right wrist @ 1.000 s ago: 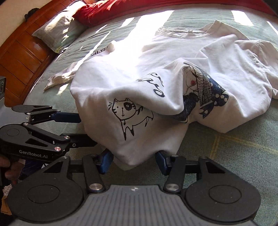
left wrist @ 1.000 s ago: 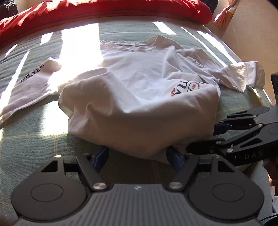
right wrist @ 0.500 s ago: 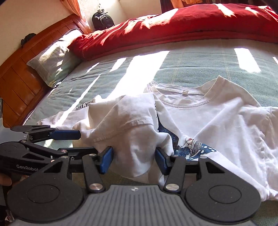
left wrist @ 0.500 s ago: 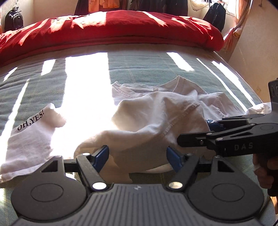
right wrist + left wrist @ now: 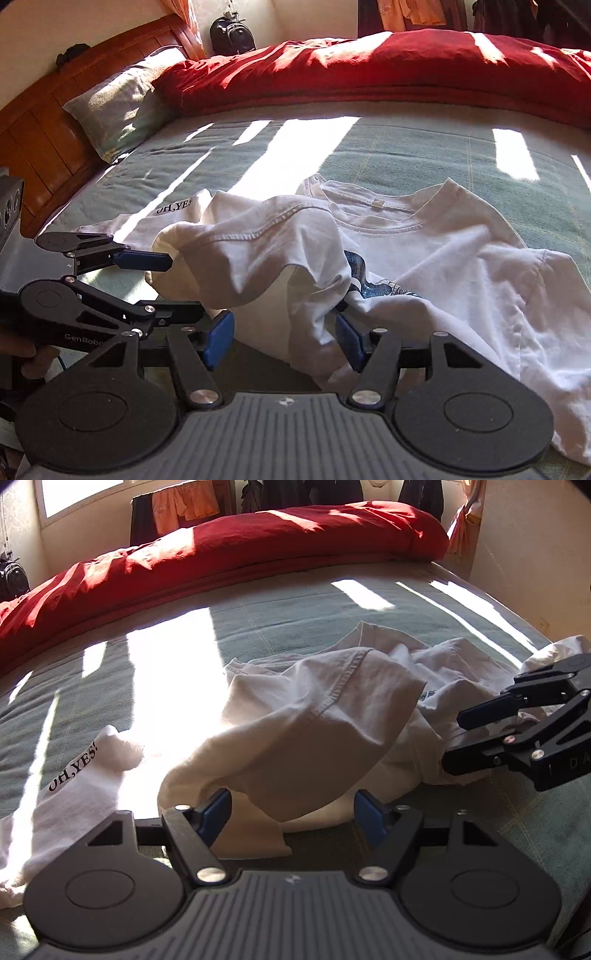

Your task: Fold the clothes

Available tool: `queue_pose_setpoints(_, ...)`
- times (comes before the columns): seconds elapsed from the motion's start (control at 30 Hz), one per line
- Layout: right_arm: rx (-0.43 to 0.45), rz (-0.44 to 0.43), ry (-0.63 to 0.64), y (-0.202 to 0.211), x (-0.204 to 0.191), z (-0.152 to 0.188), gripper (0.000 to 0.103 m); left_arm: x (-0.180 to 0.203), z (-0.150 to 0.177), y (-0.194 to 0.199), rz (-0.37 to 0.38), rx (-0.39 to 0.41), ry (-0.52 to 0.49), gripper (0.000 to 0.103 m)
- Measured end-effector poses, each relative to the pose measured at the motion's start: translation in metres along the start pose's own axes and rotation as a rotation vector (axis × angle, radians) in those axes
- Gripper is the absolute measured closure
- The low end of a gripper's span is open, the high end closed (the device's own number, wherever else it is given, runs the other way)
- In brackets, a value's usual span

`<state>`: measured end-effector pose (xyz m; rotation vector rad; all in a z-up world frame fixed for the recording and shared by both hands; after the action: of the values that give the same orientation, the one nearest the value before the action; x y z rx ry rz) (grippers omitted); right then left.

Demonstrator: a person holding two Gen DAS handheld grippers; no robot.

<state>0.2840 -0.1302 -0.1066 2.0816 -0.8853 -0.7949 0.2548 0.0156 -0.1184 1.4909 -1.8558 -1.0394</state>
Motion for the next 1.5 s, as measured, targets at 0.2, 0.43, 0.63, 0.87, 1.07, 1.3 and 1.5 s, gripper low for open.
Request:
queue_pose_setpoints(0.2, -0.028, 0.045, -0.013, 0.006, 0.015, 0.028, 0.038, 0.025, -0.005, 0.005, -0.034, 0.062, -0.130, 0.029)
queue_pose_setpoints(0.43, 0.050, 0.034, 0.085, -0.004, -0.008, 0.017, 0.039, 0.045, -0.022, -0.008, -0.077, 0.140, -0.279, 0.029)
queue_pose_setpoints(0.63, 0.054, 0.088, 0.127, -0.020, 0.000, 0.006, 0.039, 0.023, -0.034, -0.034, -0.172, 0.137, -0.332, 0.029)
queue_pose_setpoints(0.87, 0.070, 0.123, 0.153, -0.033, -0.001, -0.008, 0.040, 0.010, -0.046, -0.033, -0.266, 0.176, -0.383, 0.029)
queue_pose_setpoints(1.07, 0.055, 0.191, 0.168, -0.039, 0.002, -0.010, 0.067, 0.024, -0.048, -0.036, -0.301, 0.208, -0.462, 0.029)
queue_pose_setpoints(1.3, 0.071, 0.192, 0.170, -0.018, 0.006, -0.009, 0.082, 0.042, -0.047, -0.037, -0.356, 0.231, -0.553, 0.053)
queue_pose_setpoints(1.5, 0.065, 0.193, 0.200, 0.019, 0.005, -0.003, 0.085, 0.020, -0.048, -0.008, -0.321, 0.193, -0.469, 0.080)
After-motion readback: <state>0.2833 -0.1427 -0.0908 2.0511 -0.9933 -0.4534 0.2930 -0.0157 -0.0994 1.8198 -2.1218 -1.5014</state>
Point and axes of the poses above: each gripper's, at about its wrist camera, not at the fingertips, and y roughly against the way its jaws point, x to its right, z to its underside, the point moved 10 cm from there along -y, roughly the way its jaws point, and after that the axes turned 6 degrees about -x, right-handed, at the moved point
